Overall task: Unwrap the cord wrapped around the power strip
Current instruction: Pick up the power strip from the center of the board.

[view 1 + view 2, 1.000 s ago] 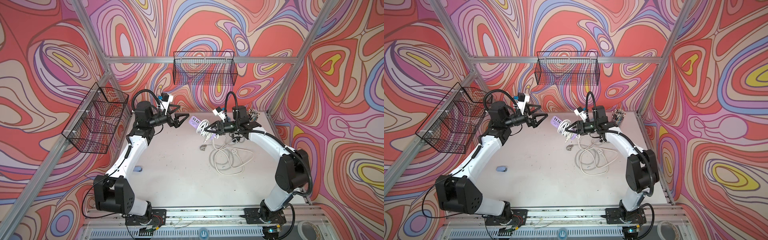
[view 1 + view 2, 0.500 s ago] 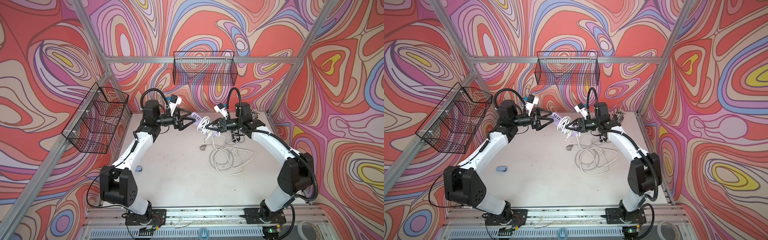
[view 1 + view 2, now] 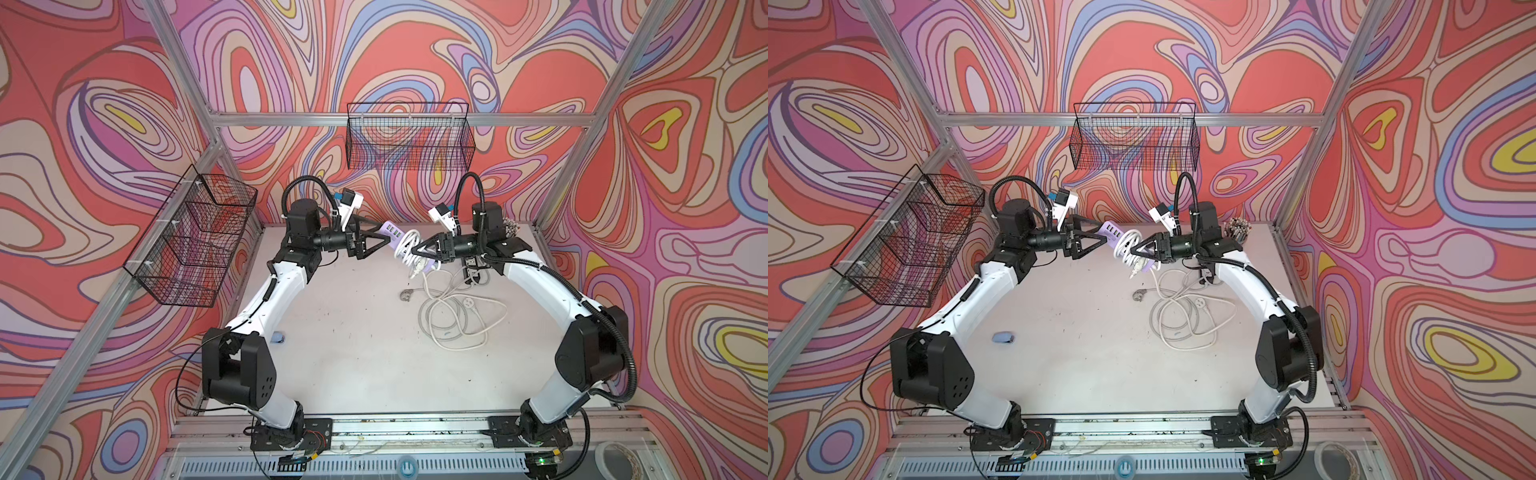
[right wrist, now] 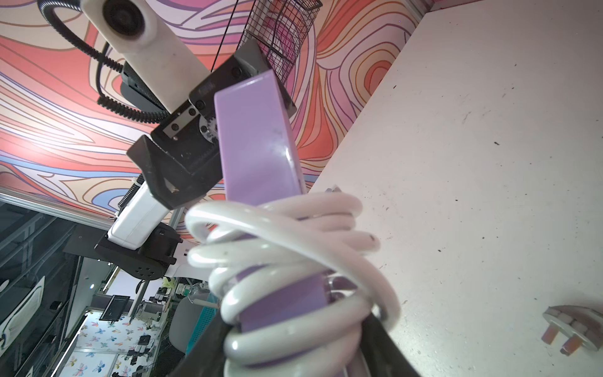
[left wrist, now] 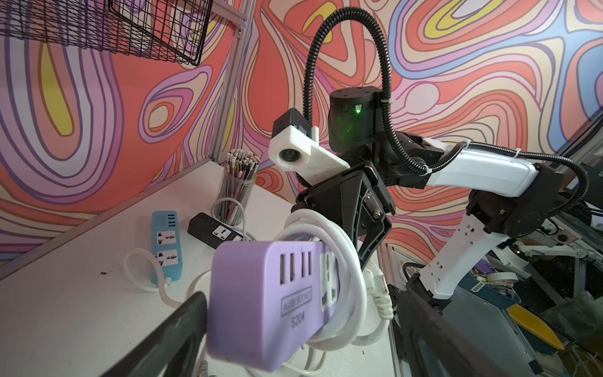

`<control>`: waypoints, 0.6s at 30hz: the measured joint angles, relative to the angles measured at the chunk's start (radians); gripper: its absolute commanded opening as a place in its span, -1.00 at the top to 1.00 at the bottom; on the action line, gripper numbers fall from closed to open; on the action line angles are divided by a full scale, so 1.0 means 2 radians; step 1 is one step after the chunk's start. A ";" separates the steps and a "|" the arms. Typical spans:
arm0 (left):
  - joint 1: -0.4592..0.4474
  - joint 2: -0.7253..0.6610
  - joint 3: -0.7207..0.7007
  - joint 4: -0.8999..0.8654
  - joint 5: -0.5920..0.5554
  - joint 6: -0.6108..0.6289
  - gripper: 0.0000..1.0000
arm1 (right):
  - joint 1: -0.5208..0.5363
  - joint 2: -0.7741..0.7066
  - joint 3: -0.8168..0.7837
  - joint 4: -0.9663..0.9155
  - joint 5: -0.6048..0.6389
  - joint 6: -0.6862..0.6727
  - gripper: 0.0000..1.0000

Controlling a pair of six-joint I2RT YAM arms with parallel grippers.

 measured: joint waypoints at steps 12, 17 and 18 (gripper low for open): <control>-0.010 0.006 0.000 0.012 0.023 -0.024 -0.37 | 0.023 0.000 0.026 0.024 -0.006 0.012 0.15; -0.010 0.006 0.000 0.015 0.029 -0.028 -0.20 | 0.023 0.000 0.026 0.020 -0.007 0.011 0.15; -0.010 0.006 0.000 0.017 0.030 -0.029 -0.20 | 0.023 0.000 0.026 0.020 -0.007 0.010 0.15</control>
